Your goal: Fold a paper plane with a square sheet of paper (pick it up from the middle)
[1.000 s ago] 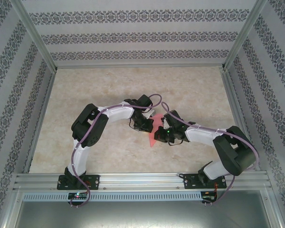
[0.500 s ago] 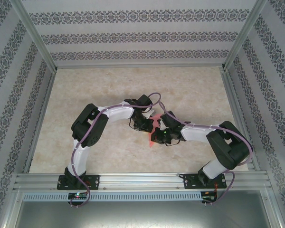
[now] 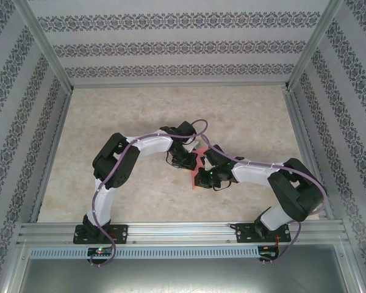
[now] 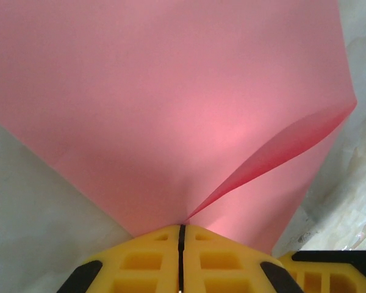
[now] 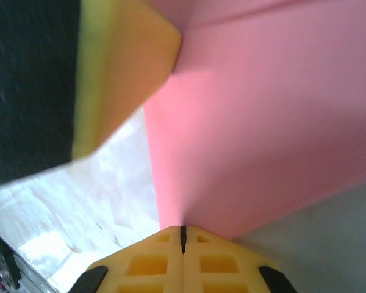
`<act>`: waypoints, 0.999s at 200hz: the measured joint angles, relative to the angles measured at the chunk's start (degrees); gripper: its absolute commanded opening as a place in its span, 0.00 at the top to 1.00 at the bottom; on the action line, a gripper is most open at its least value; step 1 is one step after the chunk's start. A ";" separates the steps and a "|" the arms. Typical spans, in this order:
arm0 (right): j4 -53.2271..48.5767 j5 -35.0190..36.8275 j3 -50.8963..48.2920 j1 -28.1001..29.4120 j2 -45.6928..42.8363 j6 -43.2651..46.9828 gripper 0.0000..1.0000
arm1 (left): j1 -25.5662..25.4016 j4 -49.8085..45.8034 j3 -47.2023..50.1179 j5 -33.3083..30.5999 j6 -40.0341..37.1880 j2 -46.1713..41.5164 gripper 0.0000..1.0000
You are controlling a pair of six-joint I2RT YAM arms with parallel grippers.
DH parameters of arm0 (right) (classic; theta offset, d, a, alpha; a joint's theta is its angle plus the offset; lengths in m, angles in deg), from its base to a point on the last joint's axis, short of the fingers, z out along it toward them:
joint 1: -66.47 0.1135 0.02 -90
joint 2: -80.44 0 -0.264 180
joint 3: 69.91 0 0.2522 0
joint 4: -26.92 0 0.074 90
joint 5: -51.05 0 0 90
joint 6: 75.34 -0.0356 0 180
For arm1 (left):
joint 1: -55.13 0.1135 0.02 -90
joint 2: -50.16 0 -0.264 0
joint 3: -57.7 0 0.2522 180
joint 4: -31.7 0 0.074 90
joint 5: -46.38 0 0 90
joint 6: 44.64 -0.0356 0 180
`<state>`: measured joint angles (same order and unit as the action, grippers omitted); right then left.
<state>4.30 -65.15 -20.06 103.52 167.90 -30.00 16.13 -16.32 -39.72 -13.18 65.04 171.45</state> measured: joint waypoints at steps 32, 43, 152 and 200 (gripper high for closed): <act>-0.74 -0.55 0.00 0.33 -2.21 -1.25 1.00 | 0.00 -0.02 0.00 0.00 -0.02 0.00 0.90; 0.48 -0.83 0.00 0.31 -2.58 -2.16 1.00 | 0.00 -0.02 0.00 0.02 -0.02 0.00 0.90; 4.33 -1.86 1.97 0.07 4.09 -2.93 1.00 | 0.00 -0.04 0.00 0.20 -0.20 0.02 0.90; 4.39 -1.70 1.60 0.35 3.80 -1.70 1.00 | 0.00 -0.39 -0.35 0.20 -0.33 0.26 0.90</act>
<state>8.69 -66.85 -18.46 103.87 171.70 -31.71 16.13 -16.71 -40.07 -12.99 64.71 171.71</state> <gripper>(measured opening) 0.042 0.102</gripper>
